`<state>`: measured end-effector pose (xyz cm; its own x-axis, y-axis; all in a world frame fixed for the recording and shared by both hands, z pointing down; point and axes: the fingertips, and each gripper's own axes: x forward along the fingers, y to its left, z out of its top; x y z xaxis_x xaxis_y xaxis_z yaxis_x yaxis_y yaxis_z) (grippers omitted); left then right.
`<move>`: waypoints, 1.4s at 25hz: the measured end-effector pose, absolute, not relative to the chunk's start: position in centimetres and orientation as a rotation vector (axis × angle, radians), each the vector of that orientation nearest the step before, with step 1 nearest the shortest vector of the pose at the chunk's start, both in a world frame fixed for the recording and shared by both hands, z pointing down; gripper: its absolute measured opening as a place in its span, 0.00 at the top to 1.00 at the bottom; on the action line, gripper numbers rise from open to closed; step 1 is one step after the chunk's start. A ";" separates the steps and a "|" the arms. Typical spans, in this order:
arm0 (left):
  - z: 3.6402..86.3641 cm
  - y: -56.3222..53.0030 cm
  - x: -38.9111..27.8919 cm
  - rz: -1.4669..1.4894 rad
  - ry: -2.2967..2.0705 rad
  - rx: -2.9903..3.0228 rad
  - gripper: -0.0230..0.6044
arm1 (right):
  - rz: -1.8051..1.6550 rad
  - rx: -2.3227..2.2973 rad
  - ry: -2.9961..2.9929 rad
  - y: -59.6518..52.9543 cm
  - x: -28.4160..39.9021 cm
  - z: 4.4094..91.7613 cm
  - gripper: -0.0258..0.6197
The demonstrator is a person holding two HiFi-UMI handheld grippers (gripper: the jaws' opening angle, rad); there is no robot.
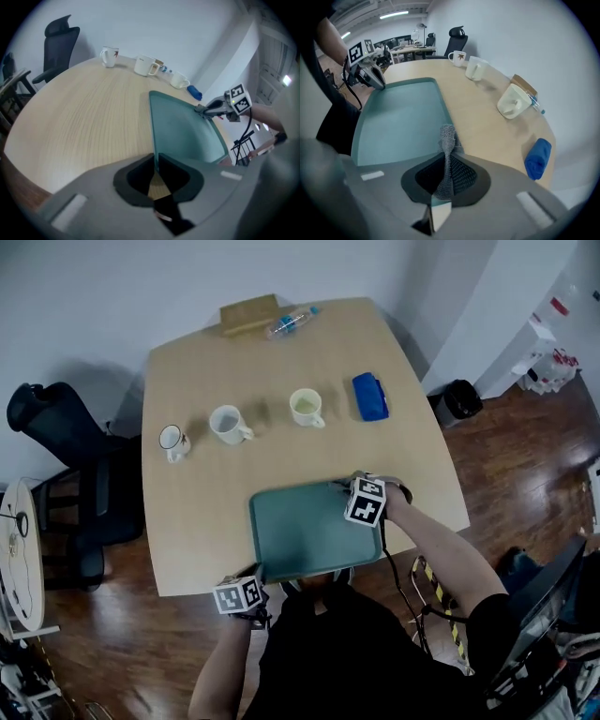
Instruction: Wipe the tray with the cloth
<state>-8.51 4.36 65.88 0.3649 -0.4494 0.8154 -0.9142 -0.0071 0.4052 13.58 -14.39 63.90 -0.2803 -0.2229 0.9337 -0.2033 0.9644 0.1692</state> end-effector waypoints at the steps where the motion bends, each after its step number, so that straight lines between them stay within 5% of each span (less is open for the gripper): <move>1: 65.9 4.3 -8.6 0.575 -1.244 1.624 0.91 | -0.031 0.305 -1.849 -15.1 13.5 64.1 0.92; 9: 65.9 4.2 -9.3 0.531 -1.266 1.609 0.91 | 0.054 0.258 -1.859 -14.0 13.3 64.8 0.92; 24: 66.2 4.2 -9.5 0.554 -1.270 1.606 0.91 | 0.243 -0.051 -1.909 4.8 14.8 64.8 0.92; 35: 66.0 4.3 -9.4 0.595 -1.275 1.592 0.92 | 0.106 0.335 -1.928 -11.7 16.9 62.3 0.92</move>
<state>-9.38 4.33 66.03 0.3308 -0.4477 0.8308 -0.9244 0.0236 0.3808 16.94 -11.67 62.29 -0.3391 -0.1822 0.9229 -0.2823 0.9556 0.0849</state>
